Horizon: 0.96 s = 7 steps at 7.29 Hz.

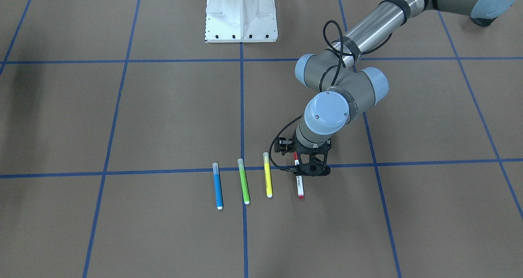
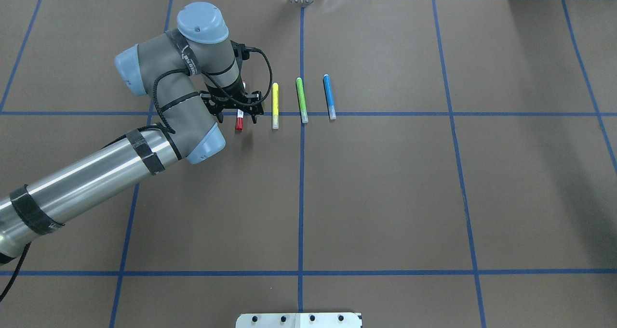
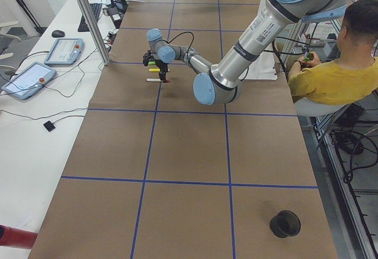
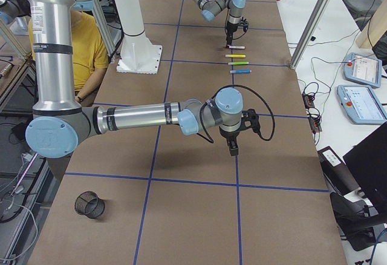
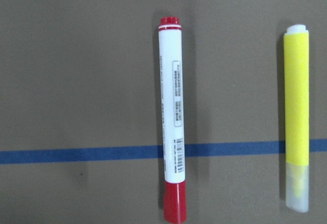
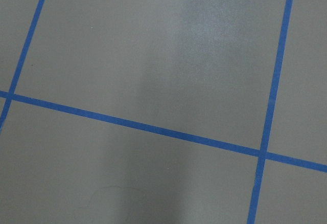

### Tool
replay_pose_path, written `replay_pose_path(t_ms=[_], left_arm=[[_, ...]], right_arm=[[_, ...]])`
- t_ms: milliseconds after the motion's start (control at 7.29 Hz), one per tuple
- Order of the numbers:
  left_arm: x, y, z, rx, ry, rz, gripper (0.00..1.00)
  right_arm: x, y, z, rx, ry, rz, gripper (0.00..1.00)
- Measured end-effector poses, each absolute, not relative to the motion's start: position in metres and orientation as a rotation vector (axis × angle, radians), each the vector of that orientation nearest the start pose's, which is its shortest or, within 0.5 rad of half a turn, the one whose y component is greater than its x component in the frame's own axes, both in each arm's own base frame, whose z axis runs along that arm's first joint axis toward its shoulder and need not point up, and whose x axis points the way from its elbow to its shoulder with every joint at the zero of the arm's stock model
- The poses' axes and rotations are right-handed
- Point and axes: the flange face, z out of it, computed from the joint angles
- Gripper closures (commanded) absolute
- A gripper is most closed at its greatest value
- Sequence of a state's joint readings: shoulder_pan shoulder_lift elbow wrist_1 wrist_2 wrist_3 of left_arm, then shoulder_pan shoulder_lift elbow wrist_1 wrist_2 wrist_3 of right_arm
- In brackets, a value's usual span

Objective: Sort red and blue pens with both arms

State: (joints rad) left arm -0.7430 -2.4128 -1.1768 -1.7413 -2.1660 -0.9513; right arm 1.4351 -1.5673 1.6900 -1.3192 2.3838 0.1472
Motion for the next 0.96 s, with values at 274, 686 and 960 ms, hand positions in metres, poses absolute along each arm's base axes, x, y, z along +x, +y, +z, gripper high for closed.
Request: replay_pose_path(t_ms=[274, 686, 960], left_arm=[[0.5424, -0.5981, 0.2867, -0.075, 0.824, 0.070, 0.48], [0.5479, -0.5981, 0.2894, -0.083, 0.816, 0.072, 0.55], [0.5487, -0.5986, 0.2917, -0.087, 0.813, 0.071, 0.58]], right_arm=[[-0.0095, -0.5122, 0.5680, 0.234, -0.844, -0.142, 0.00], [-0.0103, -0.5123, 0.5696, 0.230, -0.844, -0.142, 0.00], [-0.0108, -0.5124, 0.5695, 0.230, -0.844, -0.143, 0.00]])
